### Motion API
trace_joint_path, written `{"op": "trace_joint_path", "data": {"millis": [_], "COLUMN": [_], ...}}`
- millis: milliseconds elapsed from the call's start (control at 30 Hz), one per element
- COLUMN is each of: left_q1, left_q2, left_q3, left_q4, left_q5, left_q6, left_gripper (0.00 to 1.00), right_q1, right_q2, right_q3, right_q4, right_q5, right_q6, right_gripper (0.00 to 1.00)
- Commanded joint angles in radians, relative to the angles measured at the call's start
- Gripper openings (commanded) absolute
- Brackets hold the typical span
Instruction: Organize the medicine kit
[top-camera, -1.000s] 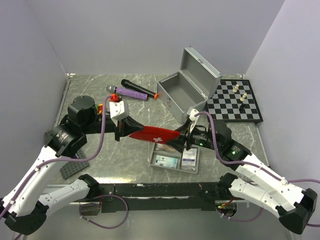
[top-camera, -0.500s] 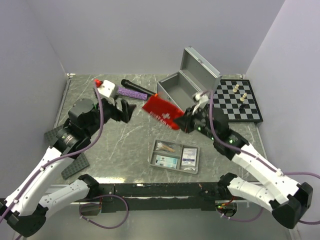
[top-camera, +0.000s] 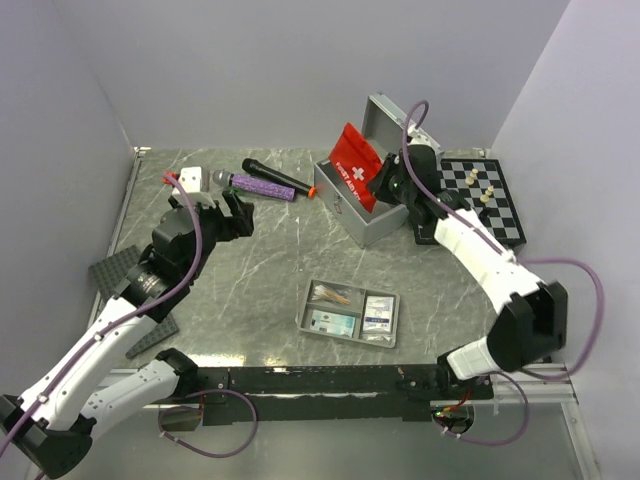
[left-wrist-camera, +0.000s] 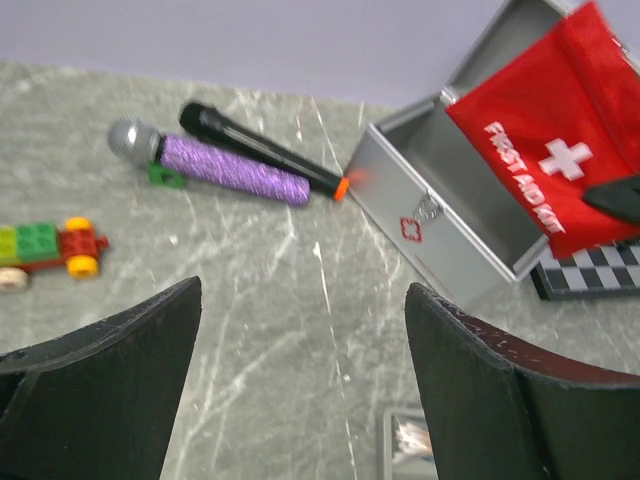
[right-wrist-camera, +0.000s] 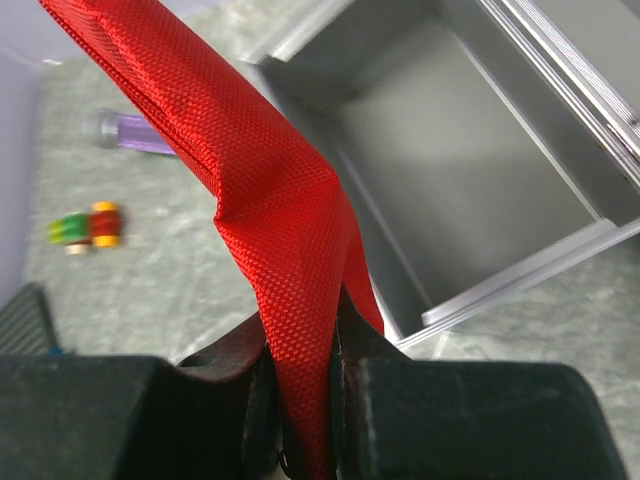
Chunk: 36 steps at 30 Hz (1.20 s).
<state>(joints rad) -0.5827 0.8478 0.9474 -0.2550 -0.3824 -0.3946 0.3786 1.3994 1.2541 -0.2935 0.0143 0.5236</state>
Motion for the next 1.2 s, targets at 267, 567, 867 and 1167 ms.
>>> {"op": "trace_joint_path", "data": {"millis": [267, 567, 867, 1167], "left_q1": [0.004, 0.003, 0.003, 0.003], "left_q2": [0.008, 0.016, 0.043, 0.066], "left_q3": [-0.073, -0.104, -0.111, -0.110], "left_q4": [0.072, 0.080, 0.086, 0.079], "left_q5": [0.100, 0.112, 0.146, 0.166], "left_q6": [-0.070, -0.064, -0.059, -0.066], "left_gripper": [0.85, 0.86, 0.85, 0.86], "right_q1": [-0.083, -0.099, -0.106, -0.121], "right_q2": [0.219, 0.322, 0.377, 0.331], "right_q3": [0.174, 0.217, 0.229, 0.257], "right_q4": [-0.044, -0.036, -0.024, -0.105], "right_q5": [-0.086, -0.086, -0.189, -0.021], "right_q6": [0.023, 0.038, 0.075, 0.010], "right_gripper": [0.00, 0.00, 0.00, 0.78]}}
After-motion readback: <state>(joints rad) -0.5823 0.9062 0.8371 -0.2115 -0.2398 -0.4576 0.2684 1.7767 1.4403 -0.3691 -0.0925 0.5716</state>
